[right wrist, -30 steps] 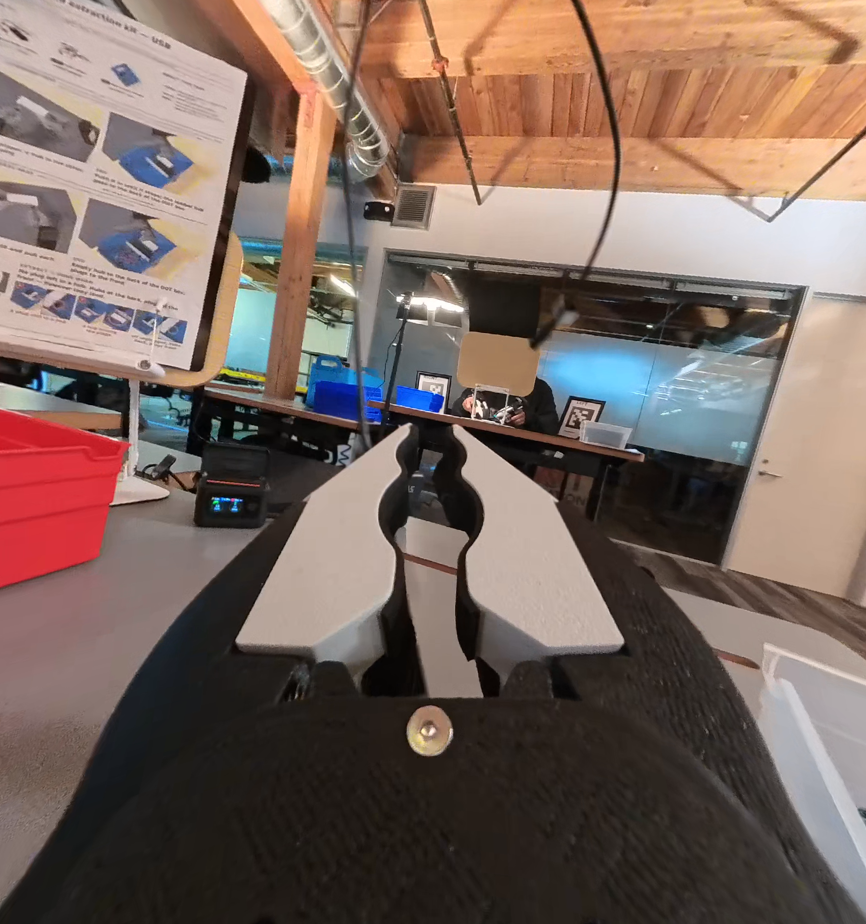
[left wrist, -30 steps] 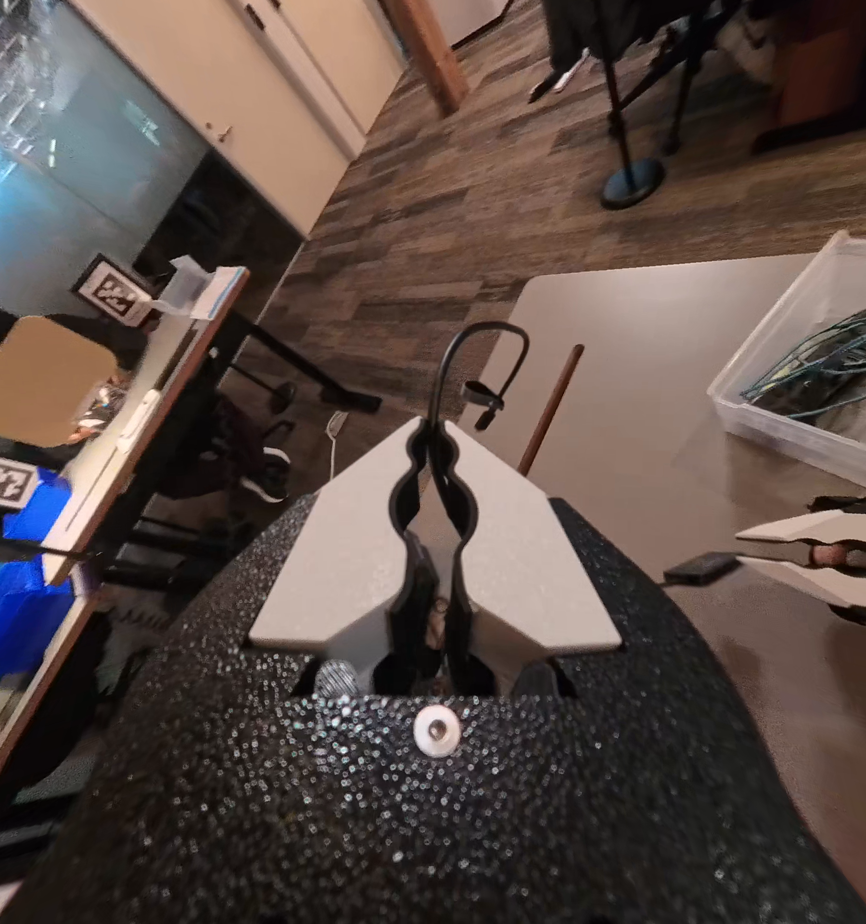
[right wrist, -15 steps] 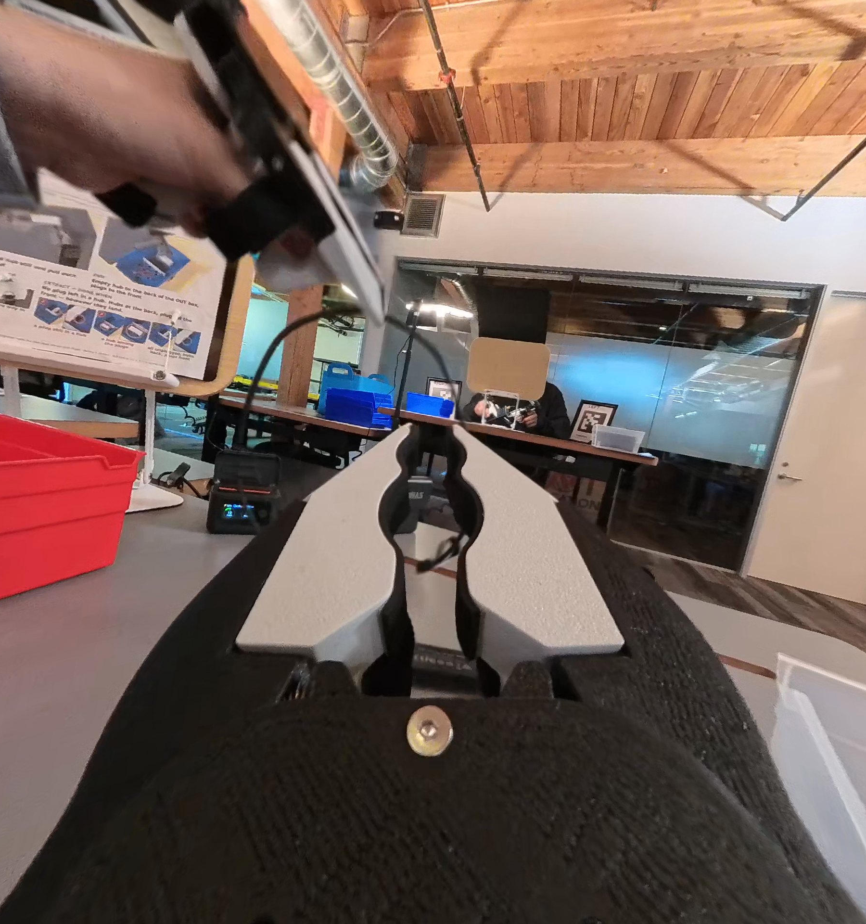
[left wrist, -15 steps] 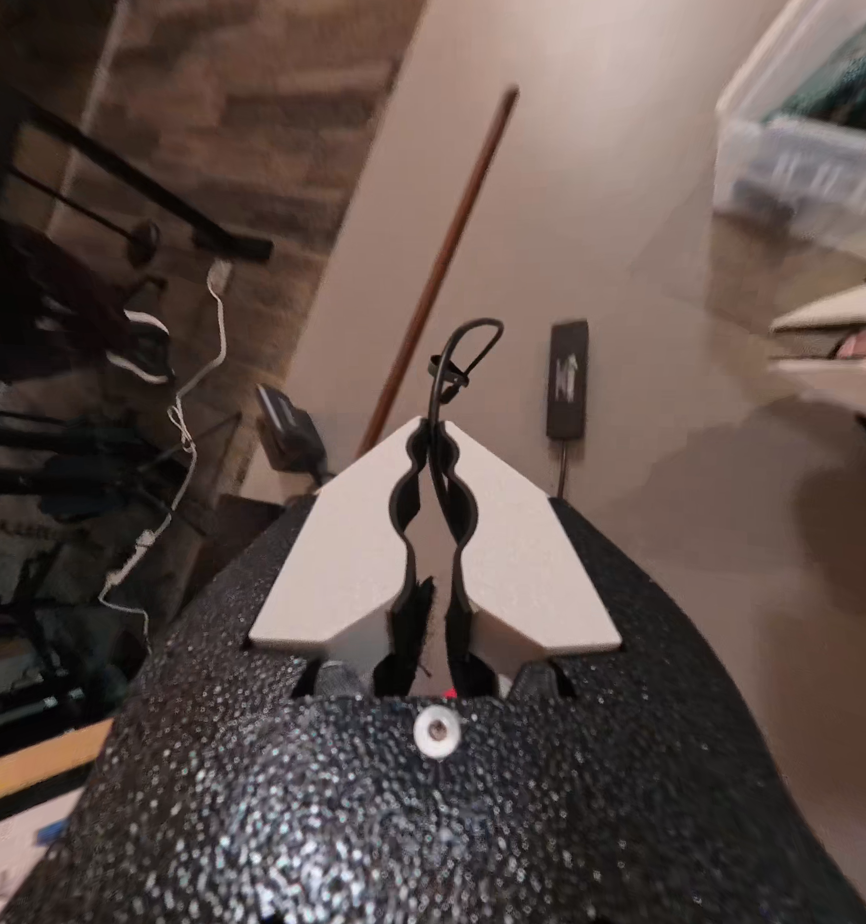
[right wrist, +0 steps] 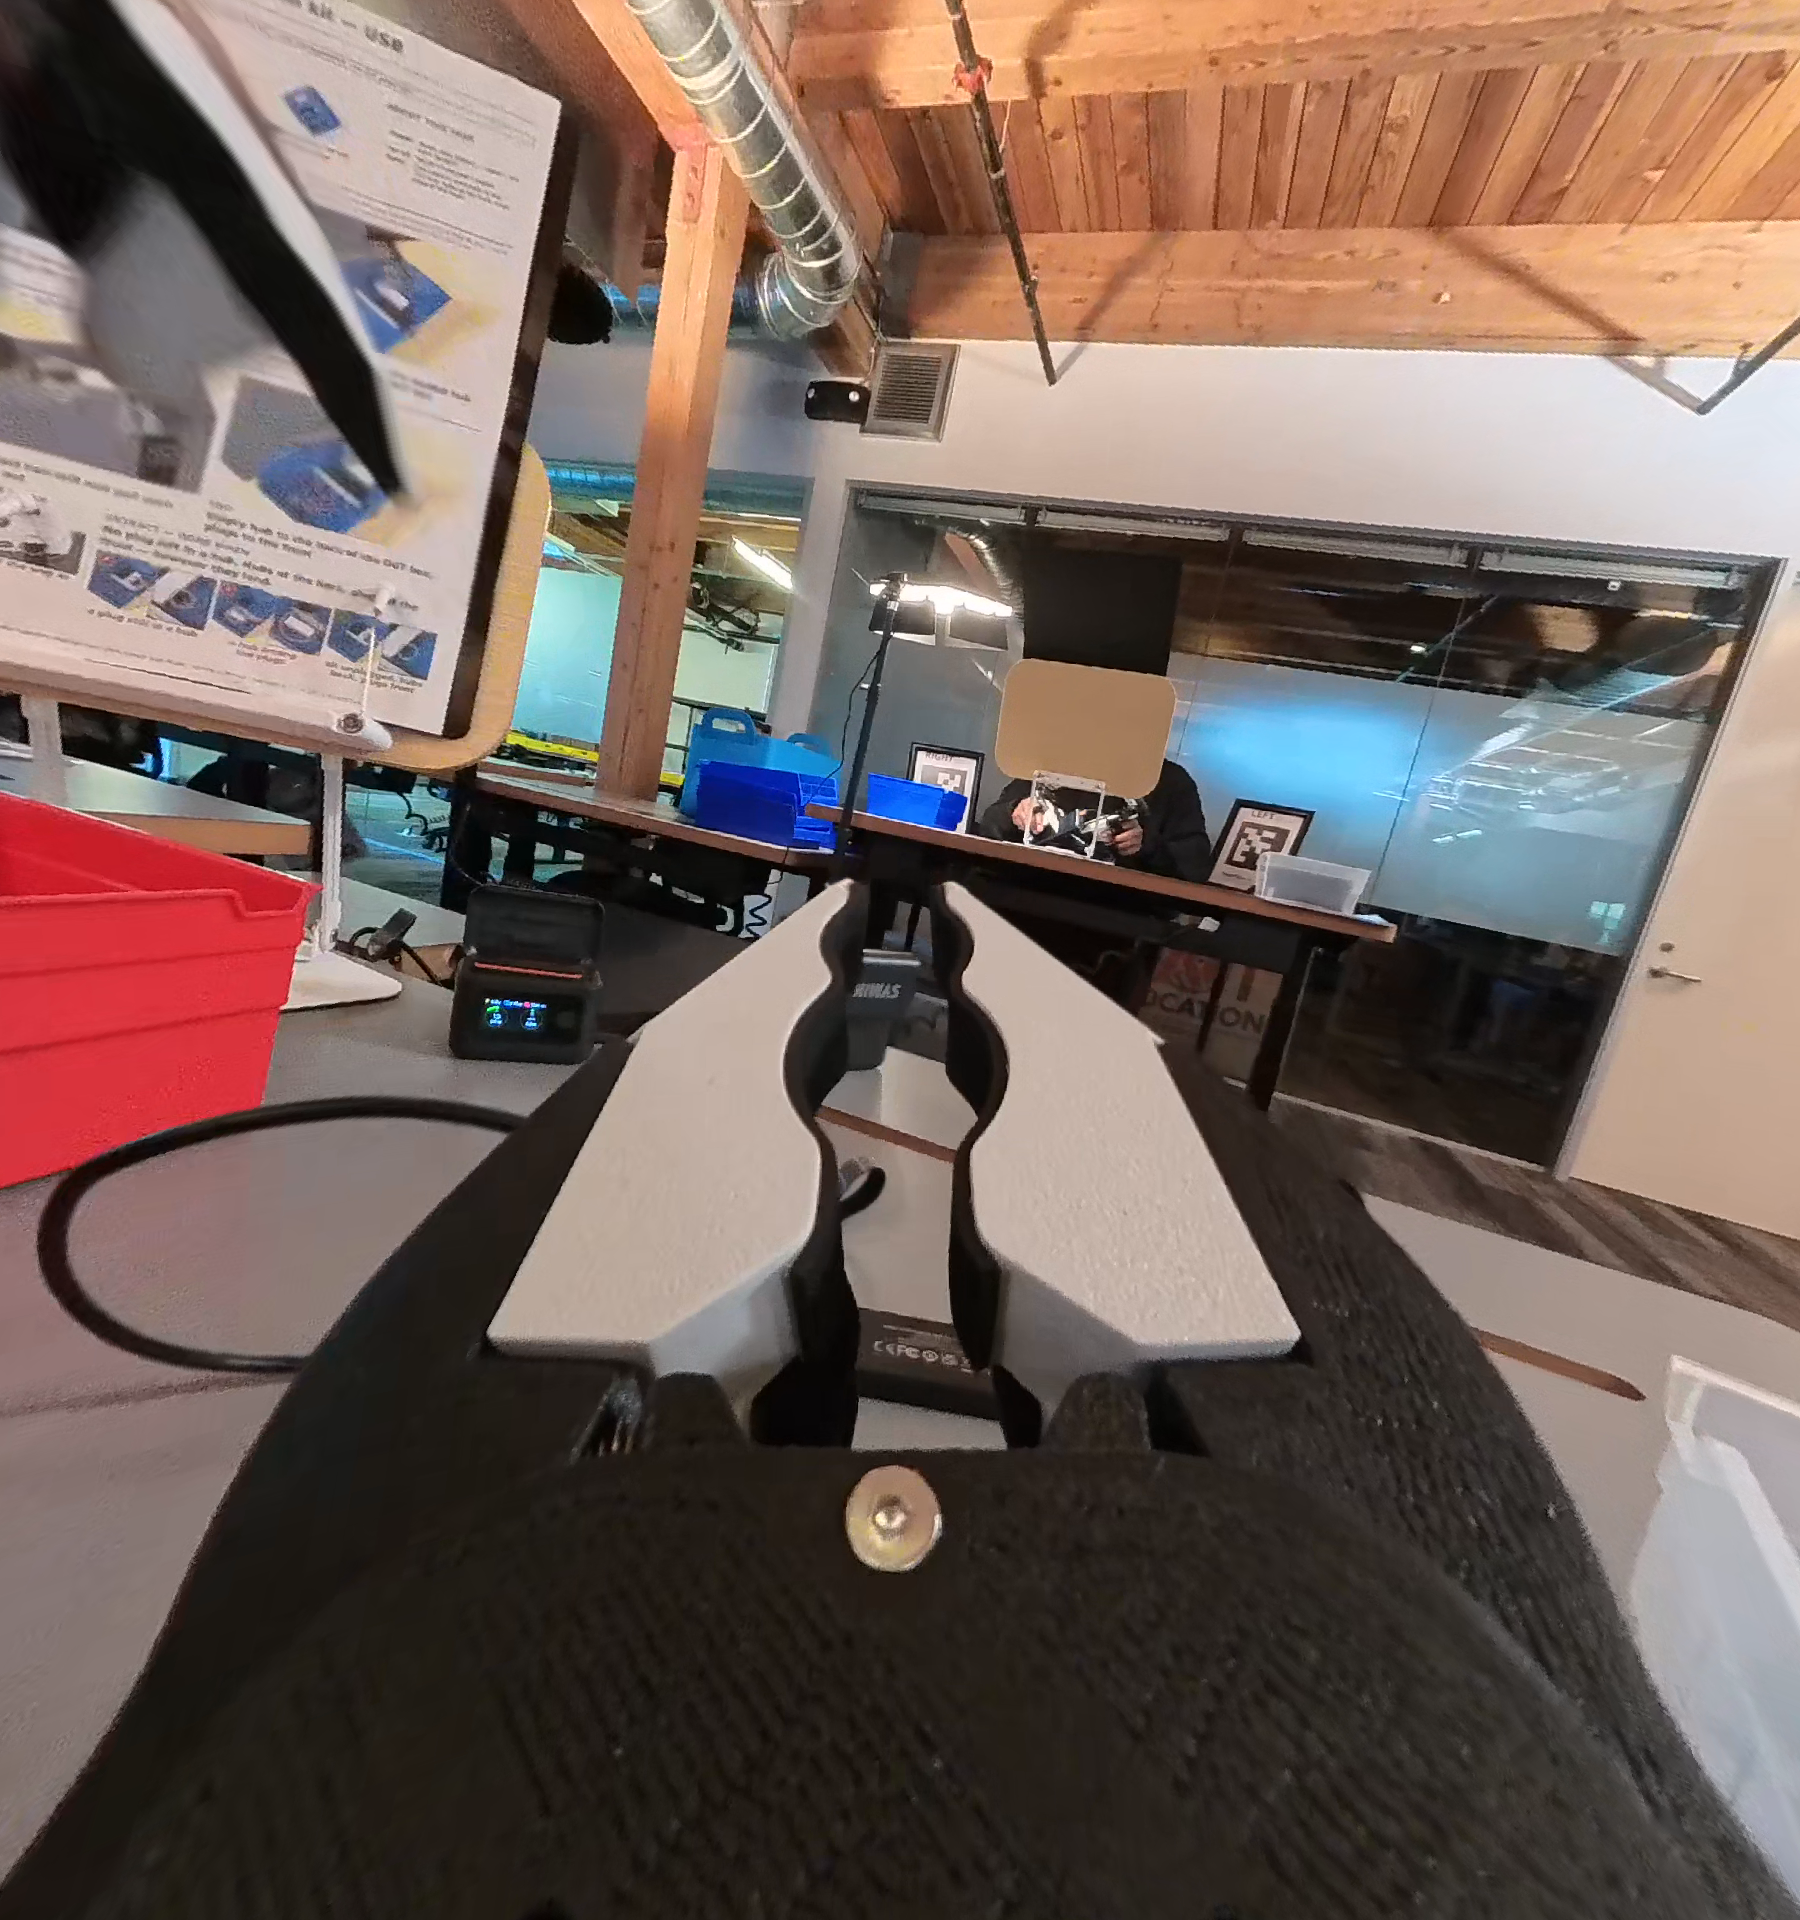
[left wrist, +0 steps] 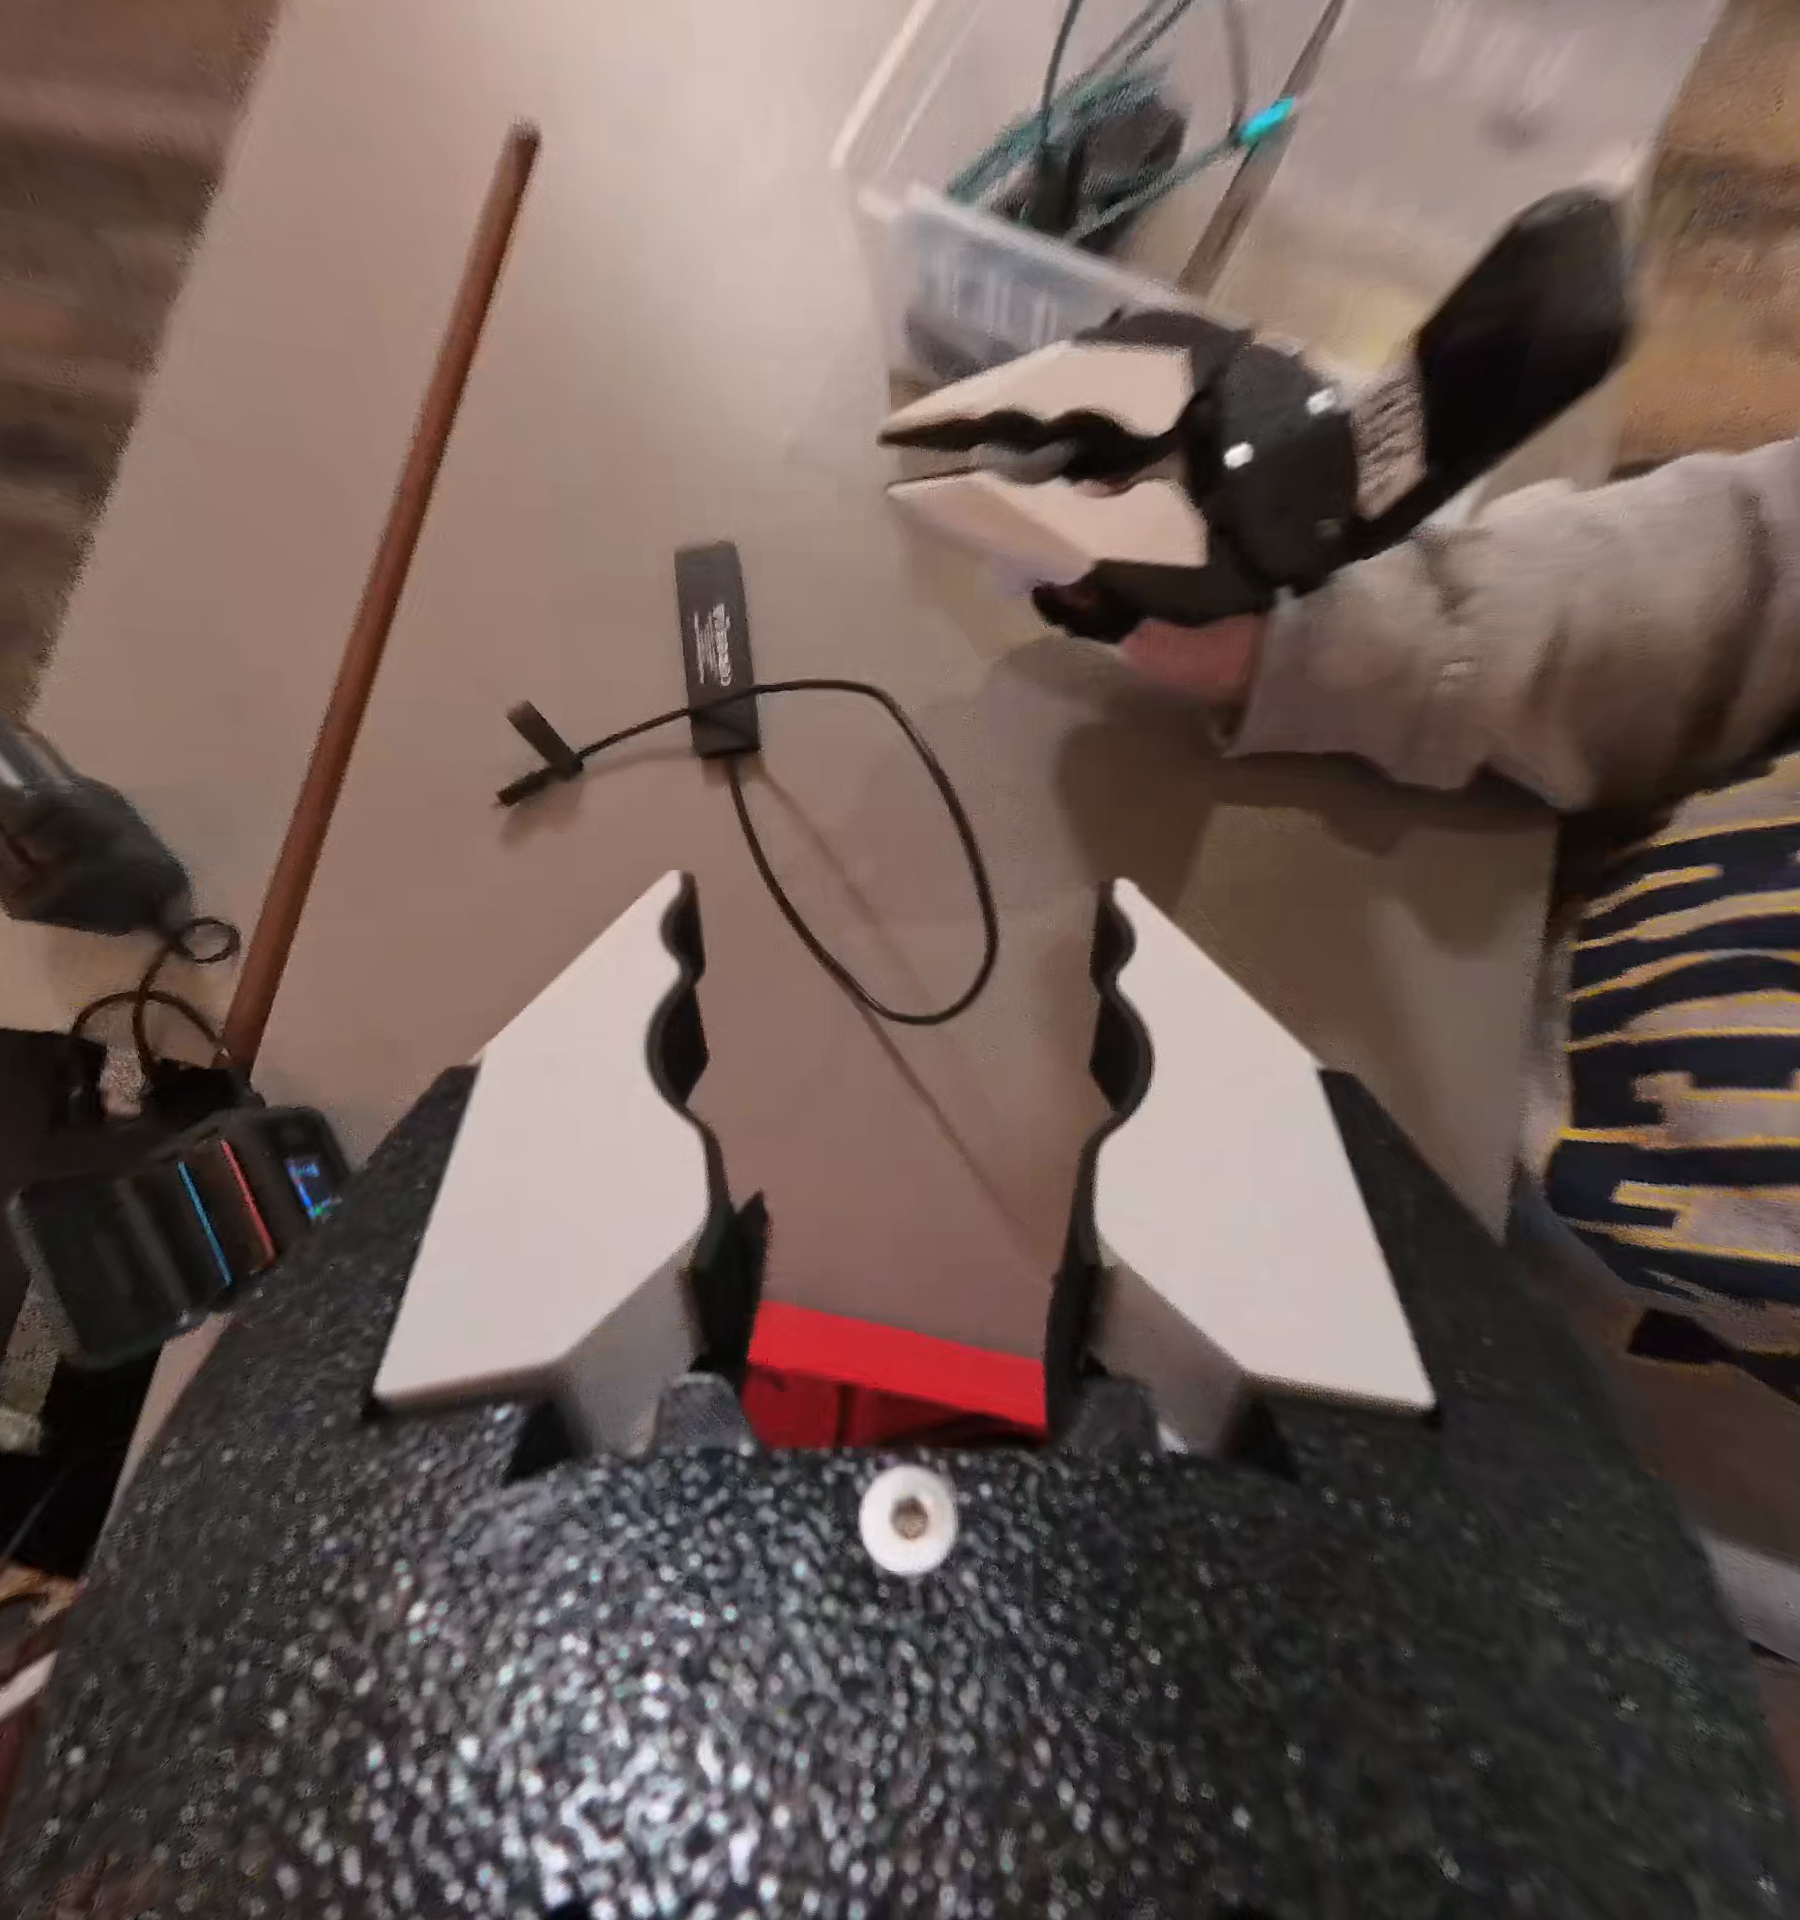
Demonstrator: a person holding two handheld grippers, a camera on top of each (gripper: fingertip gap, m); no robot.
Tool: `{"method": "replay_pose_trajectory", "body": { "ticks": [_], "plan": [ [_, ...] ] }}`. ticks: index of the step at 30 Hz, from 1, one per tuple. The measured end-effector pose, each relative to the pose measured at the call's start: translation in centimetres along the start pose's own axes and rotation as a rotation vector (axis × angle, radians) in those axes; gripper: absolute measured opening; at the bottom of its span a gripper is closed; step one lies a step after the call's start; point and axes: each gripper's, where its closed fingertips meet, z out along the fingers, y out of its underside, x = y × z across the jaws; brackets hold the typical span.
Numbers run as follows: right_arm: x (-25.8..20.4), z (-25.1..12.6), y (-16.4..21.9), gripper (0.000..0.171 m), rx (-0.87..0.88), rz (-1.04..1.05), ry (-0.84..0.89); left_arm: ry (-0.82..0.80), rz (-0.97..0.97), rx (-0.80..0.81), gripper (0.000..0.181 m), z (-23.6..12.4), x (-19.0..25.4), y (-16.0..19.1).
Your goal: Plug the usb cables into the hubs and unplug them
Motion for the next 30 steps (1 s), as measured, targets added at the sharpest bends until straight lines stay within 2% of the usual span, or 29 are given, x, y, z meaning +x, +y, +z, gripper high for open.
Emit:
{"method": "replay_pose_trajectory", "body": {
  "ticks": [1,4,7,8,10,13,17,19,22,27,30],
  "plan": [
    [-0.1,0.0,0.1,0.010,-0.003,0.002,-0.004,-0.012,-0.015,0.032,0.072,-1.9,0.6,0.4],
    [-0.5,0.1,0.4,0.010,-0.014,0.004,-0.020,-0.152,-0.121,-0.036,0.074,-6.1,0.9,5.6],
    [-1.0,0.3,0.6,0.010,-0.024,-0.001,-0.039,-0.400,-0.328,-0.227,0.067,-8.7,-0.3,14.5],
    [-1.2,0.3,0.7,0.011,-0.028,-0.003,-0.047,-0.425,-0.398,-0.266,0.064,-9.0,0.1,17.1],
    [-1.6,0.4,1.0,0.011,-0.039,-0.005,-0.062,-0.374,-0.565,-0.257,0.052,-8.1,1.9,20.9],
    [-2.1,0.5,1.1,0.011,-0.046,-0.017,-0.079,-0.278,-0.776,-0.154,0.046,-5.5,3.7,24.3],
    [-2.7,0.4,1.2,0.011,-0.053,-0.039,-0.098,-0.350,-0.868,-0.169,0.032,-3.0,3.2,29.2],
    [-2.8,0.4,1.2,0.011,-0.056,-0.047,-0.104,-0.338,-0.900,-0.144,0.035,-1.9,3.2,30.0],
    [-2.9,0.4,1.3,0.011,-0.060,-0.049,-0.107,-0.390,-0.924,-0.101,0.053,-1.5,2.1,30.5],
    [-2.7,0.4,1.5,0.011,-0.068,-0.034,-0.107,-0.337,-0.888,-0.048,0.015,-0.7,2.2,29.8],
    [-2.6,0.4,1.5,0.011,-0.064,-0.033,-0.103,-0.391,-0.807,-0.020,0.011,-2.9,2.7,28.2]
  ]
}}
